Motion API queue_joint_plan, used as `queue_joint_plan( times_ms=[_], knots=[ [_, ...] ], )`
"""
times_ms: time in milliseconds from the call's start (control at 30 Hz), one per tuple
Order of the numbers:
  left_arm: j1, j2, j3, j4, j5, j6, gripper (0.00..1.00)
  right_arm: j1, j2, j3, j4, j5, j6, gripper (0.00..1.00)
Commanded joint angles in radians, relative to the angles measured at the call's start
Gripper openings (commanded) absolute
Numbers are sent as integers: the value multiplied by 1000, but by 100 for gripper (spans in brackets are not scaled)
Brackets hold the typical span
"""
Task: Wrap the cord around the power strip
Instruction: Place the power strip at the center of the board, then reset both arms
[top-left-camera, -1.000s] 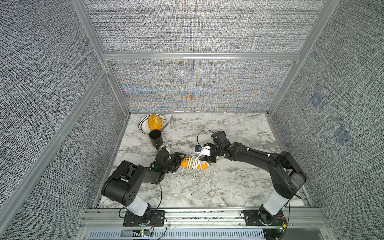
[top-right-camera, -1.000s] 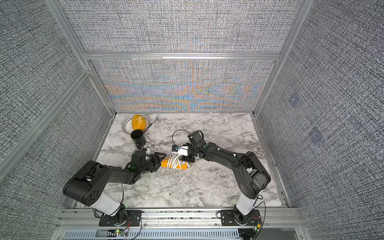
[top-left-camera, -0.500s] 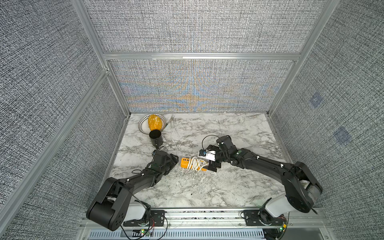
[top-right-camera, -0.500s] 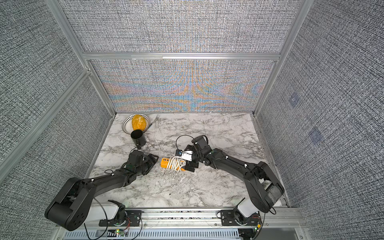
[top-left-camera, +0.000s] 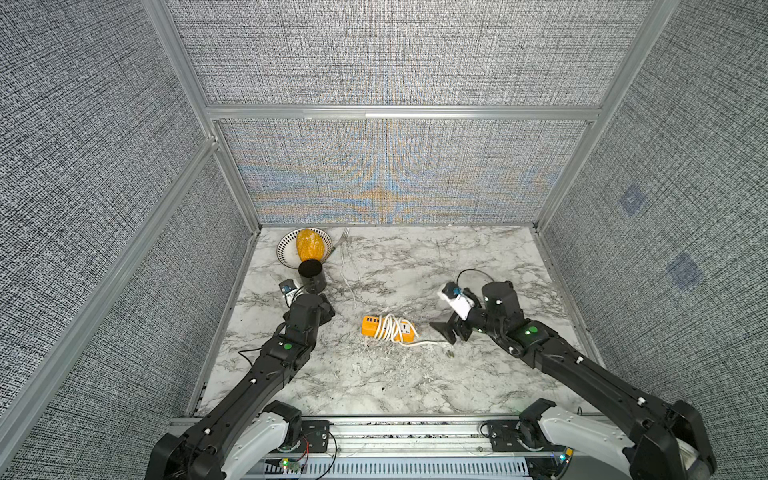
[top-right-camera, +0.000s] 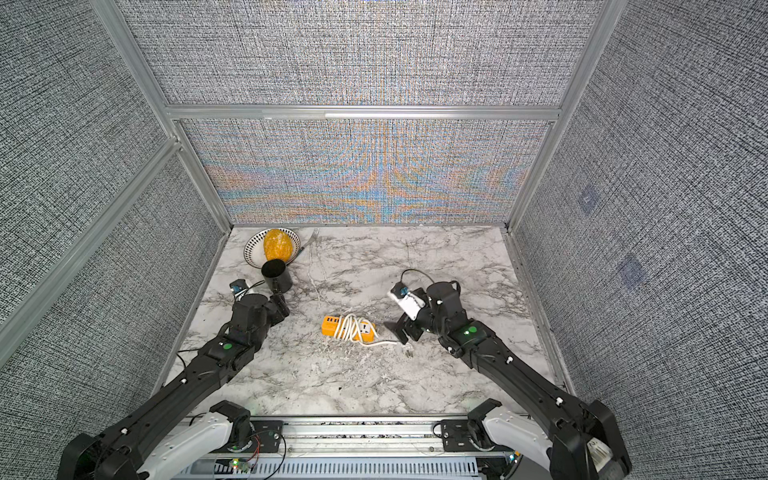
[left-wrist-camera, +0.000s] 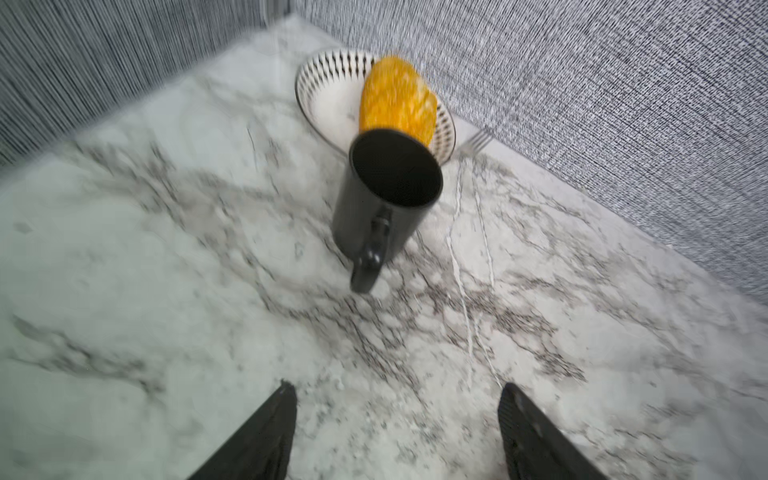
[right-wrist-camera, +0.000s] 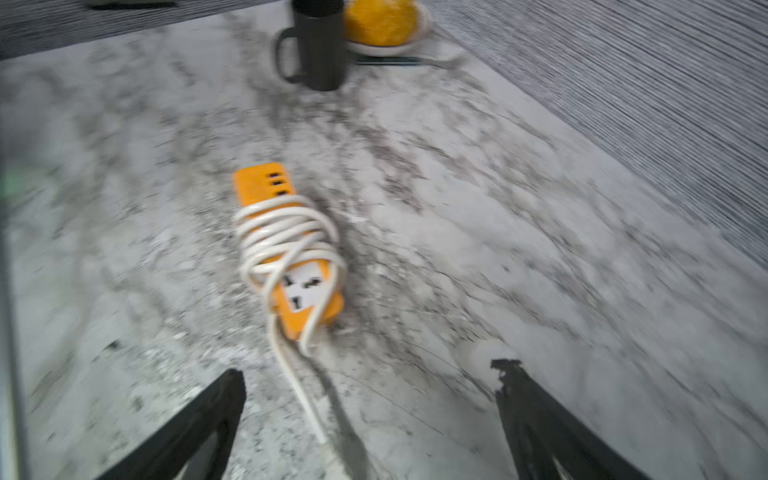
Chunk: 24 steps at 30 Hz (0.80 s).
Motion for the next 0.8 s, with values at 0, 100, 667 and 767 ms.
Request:
queue_joint_plan(
  times_ms=[0, 100, 667, 767],
  knots=[
    [22, 1, 1, 155, -164, 453, 80, -163, 37, -15, 203, 291, 266, 98],
    [93, 26, -86, 367, -132, 609, 82, -318, 118, -135, 407, 406, 294, 98],
    [250, 528, -233, 1033, 168, 614, 83, -444, 244, -520, 1239, 120, 162, 98],
    [250, 545, -206, 1004, 153, 606, 83, -445, 357, -514, 1354, 113, 159, 98]
  ],
)
